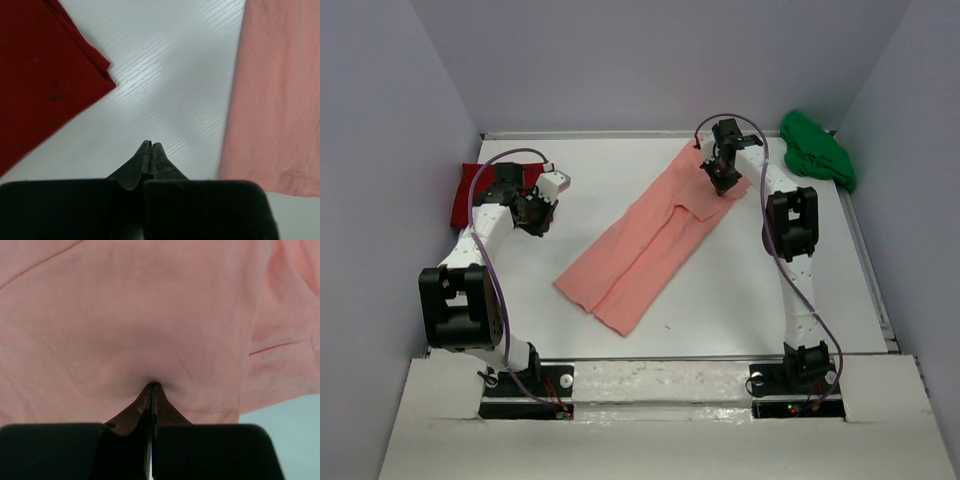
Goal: Fold and stack the t-shirts
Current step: Fold the tshirt
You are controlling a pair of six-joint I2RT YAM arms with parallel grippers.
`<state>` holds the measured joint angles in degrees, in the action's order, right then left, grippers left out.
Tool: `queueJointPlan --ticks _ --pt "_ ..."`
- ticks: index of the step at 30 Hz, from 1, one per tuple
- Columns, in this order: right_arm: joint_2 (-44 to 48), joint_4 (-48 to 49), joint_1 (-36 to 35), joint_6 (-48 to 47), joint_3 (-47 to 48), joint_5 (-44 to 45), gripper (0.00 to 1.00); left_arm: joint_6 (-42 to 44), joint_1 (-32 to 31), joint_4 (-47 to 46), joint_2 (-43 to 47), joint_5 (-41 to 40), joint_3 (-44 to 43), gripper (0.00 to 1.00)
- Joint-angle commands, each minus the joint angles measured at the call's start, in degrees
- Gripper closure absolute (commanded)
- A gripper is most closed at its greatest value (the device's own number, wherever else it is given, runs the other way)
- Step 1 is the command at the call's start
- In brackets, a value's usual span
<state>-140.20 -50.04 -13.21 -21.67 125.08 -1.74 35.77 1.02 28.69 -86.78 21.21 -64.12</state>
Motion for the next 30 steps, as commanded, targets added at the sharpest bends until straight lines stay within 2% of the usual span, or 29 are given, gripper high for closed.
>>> queueJointPlan --ticks 1,5,13,18,25,30 --pt "-6.65 -5.93 -1.02 -1.18 11.98 1.47 1.00 0.97 0.56 -0.30 2.23 -1.79 0.66 1.00" --pt "-11.58 -5.08 -2.25 -3.02 19.57 5.33 1.00 1.41 1.00 0.05 2.49 -2.49 1.80 1.00" --pt "-13.69 4.32 -3.83 -7.15 20.73 8.59 1.00 2.55 1.97 0.58 3.11 -4.42 2.86 1.00" --pt "-17.91 10.38 -4.37 -10.49 25.83 11.05 1.00 2.29 2.85 1.02 3.37 -3.55 2.86 1.00" --pt "-18.97 17.07 -5.42 -12.43 26.27 12.81 1.00 1.59 3.55 0.14 1.88 -2.76 2.42 1.00" --pt "-13.80 21.12 -5.42 -11.82 21.19 15.62 1.00 0.27 3.73 0.23 1.09 0.14 0.84 1.00"
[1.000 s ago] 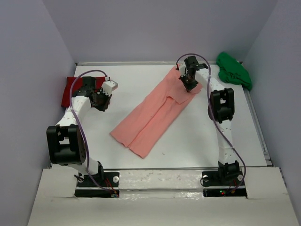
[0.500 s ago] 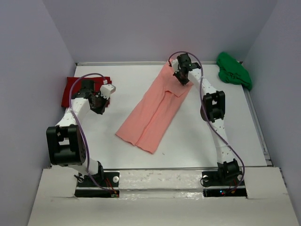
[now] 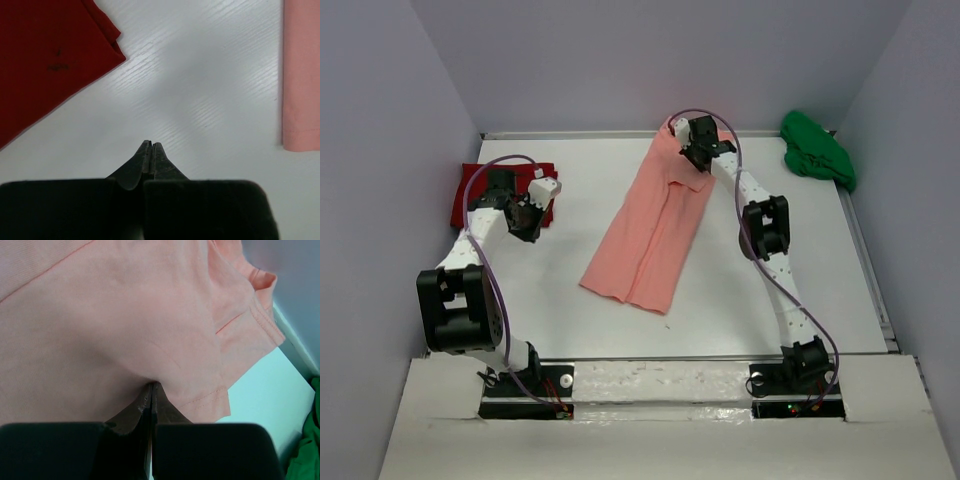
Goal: Fold and stack the t-shirts
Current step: Fold the tshirt
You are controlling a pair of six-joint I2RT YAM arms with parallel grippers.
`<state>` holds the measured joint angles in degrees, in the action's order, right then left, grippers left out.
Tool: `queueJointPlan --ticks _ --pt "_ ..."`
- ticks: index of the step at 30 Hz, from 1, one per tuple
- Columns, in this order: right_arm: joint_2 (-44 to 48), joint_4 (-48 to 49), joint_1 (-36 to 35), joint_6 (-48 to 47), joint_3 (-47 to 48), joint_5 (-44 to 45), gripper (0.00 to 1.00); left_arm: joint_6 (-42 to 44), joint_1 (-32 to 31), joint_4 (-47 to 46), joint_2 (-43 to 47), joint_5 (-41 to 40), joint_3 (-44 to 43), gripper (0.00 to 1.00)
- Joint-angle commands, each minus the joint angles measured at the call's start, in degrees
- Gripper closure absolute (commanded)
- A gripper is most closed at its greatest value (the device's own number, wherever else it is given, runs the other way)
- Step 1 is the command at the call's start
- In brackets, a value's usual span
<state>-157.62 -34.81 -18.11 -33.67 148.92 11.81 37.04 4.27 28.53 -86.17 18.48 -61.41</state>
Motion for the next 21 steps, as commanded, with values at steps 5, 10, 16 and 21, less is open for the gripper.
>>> queueJointPlan --ticks 5,10,16,21 --pt "18.36 7.82 -0.52 1.77 -13.38 2.51 1.00 -1.88 0.47 1.17 1.88 5.77 -3.28 1.00" --pt "34.20 7.13 -1.05 4.22 -27.77 -0.64 1.00 -1.88 0.47 1.88 5.83 7.01 -3.20 1.00" --pt "46.35 -9.09 -3.59 10.64 -36.66 -18.03 1.00 -1.53 0.47 2.58 10.14 8.06 -1.18 1.00" --pt "47.14 -11.69 -6.06 12.57 -47.04 -19.56 1.00 -2.32 0.47 1.26 11.38 9.38 1.02 1.00"
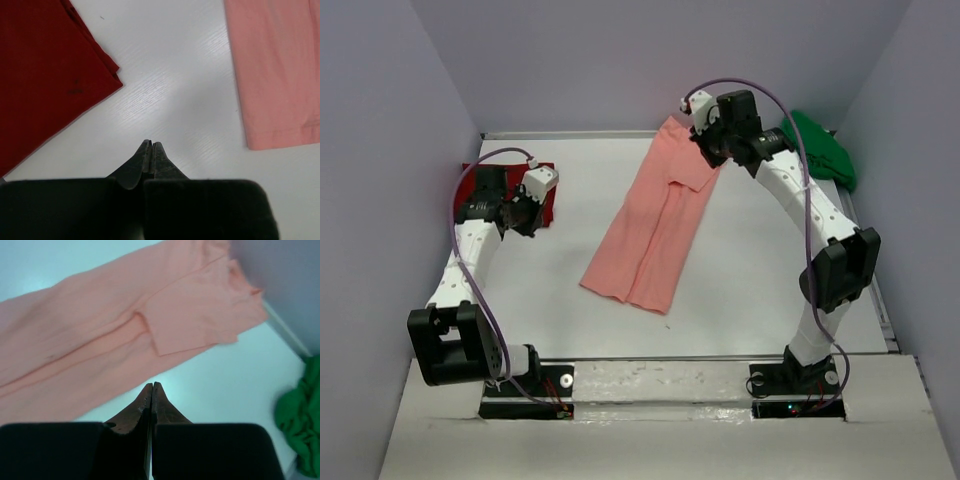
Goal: Fold and stack the t-shirts
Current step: Fold the tshirt
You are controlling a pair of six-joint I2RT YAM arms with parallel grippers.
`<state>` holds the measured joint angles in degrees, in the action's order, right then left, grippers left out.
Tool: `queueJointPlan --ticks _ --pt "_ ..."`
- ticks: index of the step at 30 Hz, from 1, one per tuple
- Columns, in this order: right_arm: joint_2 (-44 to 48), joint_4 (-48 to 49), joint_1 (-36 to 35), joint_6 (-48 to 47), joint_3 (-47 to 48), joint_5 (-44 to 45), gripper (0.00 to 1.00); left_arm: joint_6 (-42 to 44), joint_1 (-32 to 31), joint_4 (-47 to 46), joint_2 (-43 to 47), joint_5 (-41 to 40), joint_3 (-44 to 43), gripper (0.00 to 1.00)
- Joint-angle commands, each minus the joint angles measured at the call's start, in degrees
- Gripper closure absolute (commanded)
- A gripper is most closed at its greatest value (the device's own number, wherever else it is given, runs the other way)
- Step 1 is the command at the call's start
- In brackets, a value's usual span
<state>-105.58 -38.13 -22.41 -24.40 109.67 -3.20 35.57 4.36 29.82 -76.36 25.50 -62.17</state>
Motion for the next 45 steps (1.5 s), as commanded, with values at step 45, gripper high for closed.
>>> queueJointPlan --ticks 45 --pt "-38.20 -13.64 -1.76 1.82 16.01 11.98 1.00 -0.86 0.39 -3.02 -0.81 0.34 5.75 1.00"
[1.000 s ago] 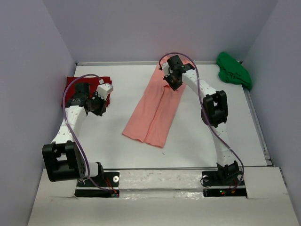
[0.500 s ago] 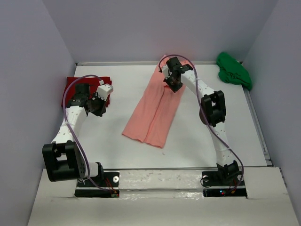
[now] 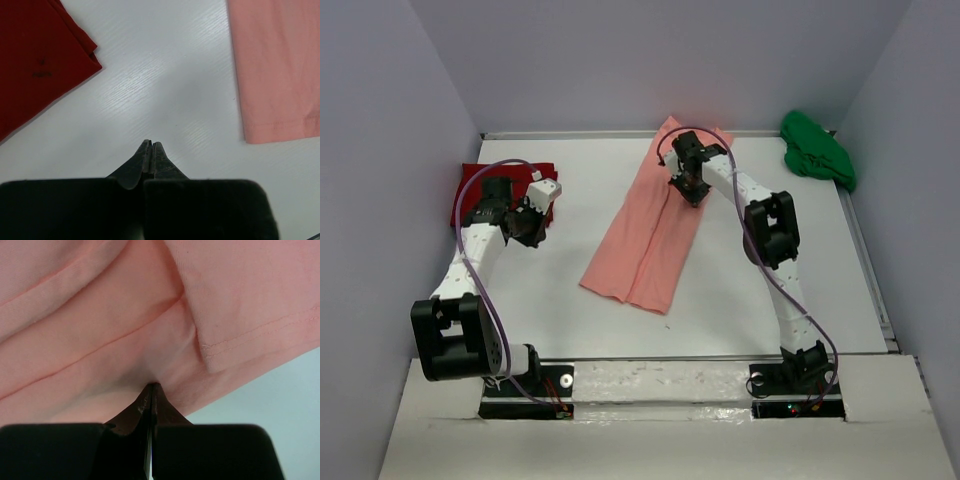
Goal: Fold and stack the t-shirts
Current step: Fold the tshirt
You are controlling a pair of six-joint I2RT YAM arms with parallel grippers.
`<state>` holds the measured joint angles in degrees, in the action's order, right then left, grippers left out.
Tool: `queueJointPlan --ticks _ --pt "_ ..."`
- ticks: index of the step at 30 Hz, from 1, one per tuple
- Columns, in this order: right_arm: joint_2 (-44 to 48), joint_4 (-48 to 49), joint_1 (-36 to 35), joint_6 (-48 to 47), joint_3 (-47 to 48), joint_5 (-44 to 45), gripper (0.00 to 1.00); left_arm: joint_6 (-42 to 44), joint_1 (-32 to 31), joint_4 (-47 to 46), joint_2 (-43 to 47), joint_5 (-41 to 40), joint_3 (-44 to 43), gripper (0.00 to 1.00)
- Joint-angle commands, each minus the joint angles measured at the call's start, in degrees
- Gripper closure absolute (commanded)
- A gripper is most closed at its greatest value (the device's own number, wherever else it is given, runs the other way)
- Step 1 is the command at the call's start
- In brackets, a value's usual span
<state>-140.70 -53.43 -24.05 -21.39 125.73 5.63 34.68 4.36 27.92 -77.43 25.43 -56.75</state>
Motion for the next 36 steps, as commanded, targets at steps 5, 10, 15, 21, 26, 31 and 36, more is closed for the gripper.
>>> queueJointPlan --ticks 5,10,15,21,26,31,36 --pt "-7.30 2.45 1.46 -2.34 5.57 7.99 1.00 0.04 0.38 -1.12 -0.61 -0.21 0.06 1.00" --pt "-10.28 3.94 3.05 -4.36 9.00 12.30 1.00 -0.13 0.39 -1.11 -2.02 0.06 -0.64 1.00" --pt "-11.34 5.88 4.10 -6.12 9.36 16.69 1.00 -0.22 0.39 -0.77 -3.52 0.93 -1.26 1.00" --pt "-10.47 7.81 5.24 -6.47 8.04 19.86 1.00 -0.31 0.30 -0.32 -4.05 2.34 -1.87 1.00" --pt "-10.64 8.42 5.24 -7.09 8.91 21.17 1.00 -0.31 0.30 -0.06 -3.44 2.95 -1.70 1.00" --pt "-10.47 8.78 5.24 -7.44 10.67 21.18 1.00 -0.40 0.21 0.38 -2.29 4.01 -1.43 1.00" --pt "-3.19 8.52 5.24 -6.04 5.77 18.55 1.00 0.56 -0.14 2.04 -1.06 7.08 -1.43 1.00"
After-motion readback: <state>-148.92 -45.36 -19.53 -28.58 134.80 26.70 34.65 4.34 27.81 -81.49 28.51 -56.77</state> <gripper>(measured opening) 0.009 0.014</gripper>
